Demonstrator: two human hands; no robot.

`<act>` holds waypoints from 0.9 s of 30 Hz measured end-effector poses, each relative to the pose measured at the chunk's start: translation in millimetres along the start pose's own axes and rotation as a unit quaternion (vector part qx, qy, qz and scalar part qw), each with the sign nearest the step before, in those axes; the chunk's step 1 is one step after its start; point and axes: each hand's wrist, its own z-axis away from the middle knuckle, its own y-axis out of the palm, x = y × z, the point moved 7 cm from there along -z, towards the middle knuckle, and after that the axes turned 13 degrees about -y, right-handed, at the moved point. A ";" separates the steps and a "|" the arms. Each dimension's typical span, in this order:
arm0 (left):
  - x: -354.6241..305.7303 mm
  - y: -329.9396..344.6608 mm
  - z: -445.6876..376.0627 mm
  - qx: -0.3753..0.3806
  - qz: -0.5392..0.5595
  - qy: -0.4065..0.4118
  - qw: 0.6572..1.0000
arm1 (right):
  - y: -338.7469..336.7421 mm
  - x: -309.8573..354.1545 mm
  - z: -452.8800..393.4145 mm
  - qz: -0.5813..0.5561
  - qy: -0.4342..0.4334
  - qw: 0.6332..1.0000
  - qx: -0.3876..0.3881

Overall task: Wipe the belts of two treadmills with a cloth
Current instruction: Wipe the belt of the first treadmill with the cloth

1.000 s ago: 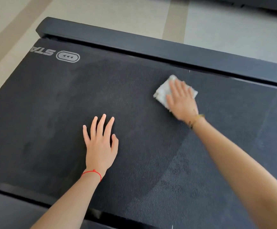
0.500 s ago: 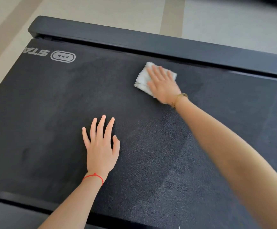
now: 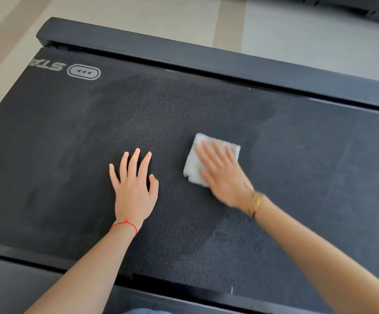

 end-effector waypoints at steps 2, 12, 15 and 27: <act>0.2 -0.5 0.3 -0.002 0.004 0.001 1.000 | 11.2 41.8 34.9 -0.035 -0.055 0.998 0.005; 1.3 -1.4 0.6 -0.006 0.043 0.005 0.999 | -7.4 -20.8 28.3 -0.046 0.108 0.993 0.000; 1.1 -1.9 1.3 -0.012 0.046 0.005 0.999 | 13.4 66.6 55.4 -0.001 -0.013 1.000 0.016; 1.6 -0.8 2.7 -0.003 0.027 0.009 1.000 | 8.5 37.9 91.2 0.021 0.004 0.999 0.026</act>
